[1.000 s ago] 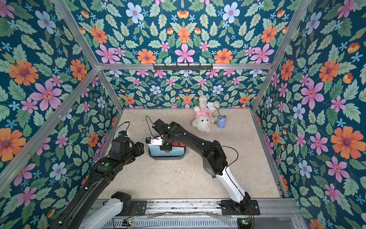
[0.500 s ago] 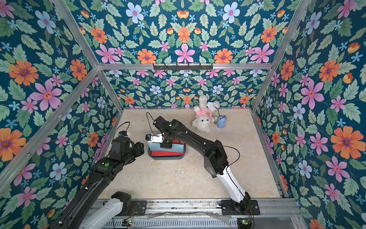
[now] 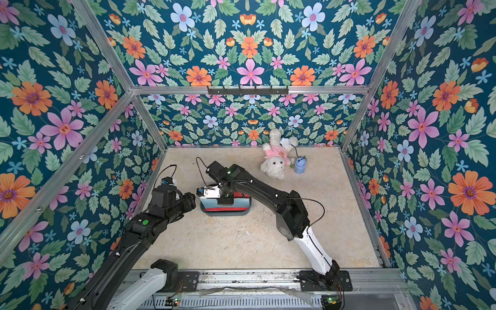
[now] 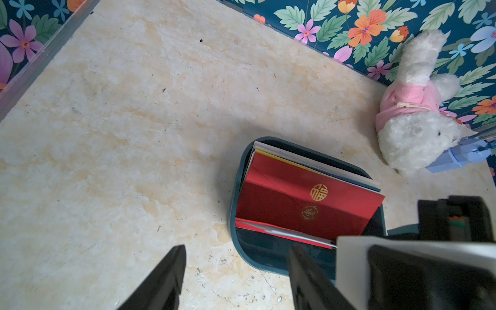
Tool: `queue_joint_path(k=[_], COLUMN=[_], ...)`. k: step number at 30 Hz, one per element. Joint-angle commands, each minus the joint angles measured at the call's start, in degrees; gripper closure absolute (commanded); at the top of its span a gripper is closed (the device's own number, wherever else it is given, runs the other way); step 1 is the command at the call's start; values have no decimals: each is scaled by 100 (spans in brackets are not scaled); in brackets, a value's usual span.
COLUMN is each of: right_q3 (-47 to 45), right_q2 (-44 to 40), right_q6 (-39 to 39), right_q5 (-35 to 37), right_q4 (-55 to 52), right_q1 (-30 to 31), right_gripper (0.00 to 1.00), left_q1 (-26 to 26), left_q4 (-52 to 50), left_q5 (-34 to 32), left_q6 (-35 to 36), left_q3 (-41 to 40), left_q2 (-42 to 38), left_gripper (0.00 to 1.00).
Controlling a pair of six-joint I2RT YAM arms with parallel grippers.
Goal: Put the sealed envelopes into the storage box
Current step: Place the envelope in the storage box.
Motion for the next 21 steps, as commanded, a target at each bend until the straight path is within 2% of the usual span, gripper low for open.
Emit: queue_joint_path(k=[1,6,12,17,21], right_q3=[-70,-193,-201,-182,-460], right_q2=[41,-7,-76,-183,-275], right_q6=[-56,-40,145,303,308], right_q5=[22,48,329,435,574], right_q4=[-32,203,585,988,1548], right_q1=[9,9,-22,-229,-349], right_gripper=[100,100,74,65,63], left_q1=[5,6,5,3,5], left_q4=[11,11,11,16,30], left_q5=[10,7,5,37,47], left_q6=[60,61,61,53,54], left_q3=[9,19,16,0,17], left_q2=[21,26,23,19,56], left_gripper=[33,33,33,33,33])
